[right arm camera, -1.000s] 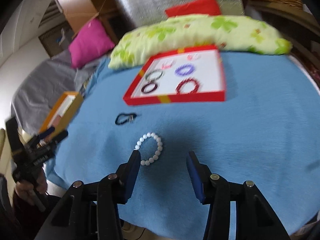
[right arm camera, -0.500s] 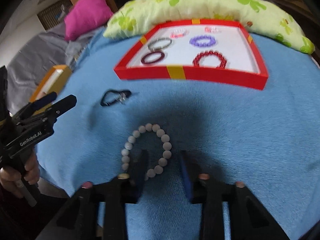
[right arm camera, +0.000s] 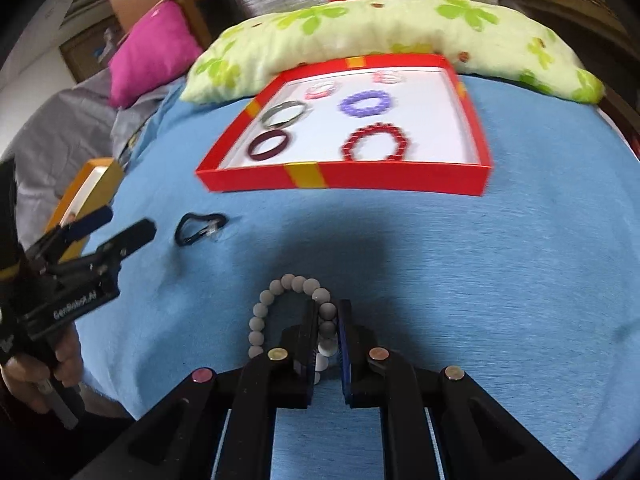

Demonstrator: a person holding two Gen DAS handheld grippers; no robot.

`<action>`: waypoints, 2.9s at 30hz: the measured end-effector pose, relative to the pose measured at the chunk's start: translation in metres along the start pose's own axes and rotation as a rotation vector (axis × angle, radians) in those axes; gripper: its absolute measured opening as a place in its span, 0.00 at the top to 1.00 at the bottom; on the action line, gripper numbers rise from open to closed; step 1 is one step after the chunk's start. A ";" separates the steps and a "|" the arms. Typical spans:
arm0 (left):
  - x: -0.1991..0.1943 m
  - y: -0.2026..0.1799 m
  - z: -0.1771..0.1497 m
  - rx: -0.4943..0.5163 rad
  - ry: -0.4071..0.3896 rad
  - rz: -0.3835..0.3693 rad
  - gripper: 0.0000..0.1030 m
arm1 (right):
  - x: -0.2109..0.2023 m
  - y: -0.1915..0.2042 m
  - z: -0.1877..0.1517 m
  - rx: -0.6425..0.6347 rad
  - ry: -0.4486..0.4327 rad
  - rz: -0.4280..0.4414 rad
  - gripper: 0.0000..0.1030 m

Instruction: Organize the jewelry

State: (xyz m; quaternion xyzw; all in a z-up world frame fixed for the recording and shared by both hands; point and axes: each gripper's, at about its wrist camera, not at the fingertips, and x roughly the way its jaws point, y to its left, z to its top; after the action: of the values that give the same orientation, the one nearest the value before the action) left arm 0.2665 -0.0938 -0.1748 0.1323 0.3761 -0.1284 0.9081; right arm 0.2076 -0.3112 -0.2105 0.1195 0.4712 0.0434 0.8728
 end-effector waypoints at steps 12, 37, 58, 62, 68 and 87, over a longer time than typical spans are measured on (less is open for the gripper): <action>0.034 -0.015 0.013 0.006 0.063 -0.117 0.16 | -0.003 -0.043 0.006 0.172 -0.007 -0.037 0.90; 0.035 -0.028 -0.007 -0.093 0.196 -0.359 0.88 | -0.006 -0.059 0.005 0.213 -0.022 -0.057 0.90; 0.029 -0.033 0.001 -0.038 0.186 -0.253 0.46 | -0.011 -0.065 0.004 0.231 0.004 0.018 0.84; 0.032 -0.037 0.000 -0.029 0.190 -0.236 0.46 | -0.006 -0.061 0.002 0.217 0.027 0.012 0.80; 0.034 -0.044 0.001 -0.002 0.185 -0.208 0.46 | -0.005 -0.060 -0.001 0.199 0.016 0.000 0.79; 0.035 -0.052 0.000 0.032 0.175 -0.170 0.46 | -0.001 -0.048 -0.002 0.116 0.002 -0.042 0.79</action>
State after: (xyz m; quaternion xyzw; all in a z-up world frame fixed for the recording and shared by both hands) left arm 0.2736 -0.1471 -0.2074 0.1254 0.4616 -0.1988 0.8554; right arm 0.2034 -0.3580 -0.2228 0.1601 0.4760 -0.0021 0.8647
